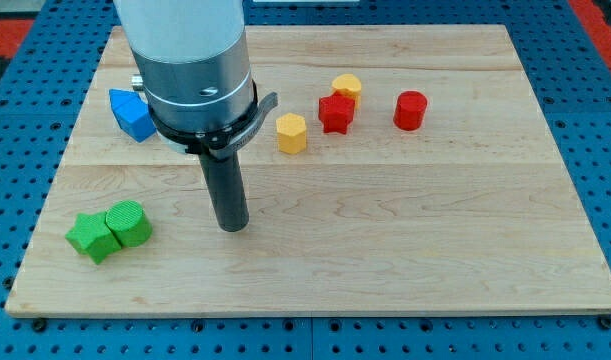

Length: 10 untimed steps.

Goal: Move the yellow hexagon to the bottom center of the board

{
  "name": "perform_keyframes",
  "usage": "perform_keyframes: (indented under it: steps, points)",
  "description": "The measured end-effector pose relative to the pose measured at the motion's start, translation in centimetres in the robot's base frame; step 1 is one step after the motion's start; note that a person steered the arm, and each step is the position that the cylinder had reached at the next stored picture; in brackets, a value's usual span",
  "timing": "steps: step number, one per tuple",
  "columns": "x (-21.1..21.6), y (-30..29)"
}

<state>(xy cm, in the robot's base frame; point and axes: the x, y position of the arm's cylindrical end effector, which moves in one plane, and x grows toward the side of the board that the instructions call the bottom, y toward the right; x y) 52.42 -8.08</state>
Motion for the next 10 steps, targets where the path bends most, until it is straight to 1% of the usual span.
perform_keyframes:
  steps: [5,7,10]
  points:
    - [0.0,-3.8]
    - [0.0,-4.1]
    - [-1.9,-4.4]
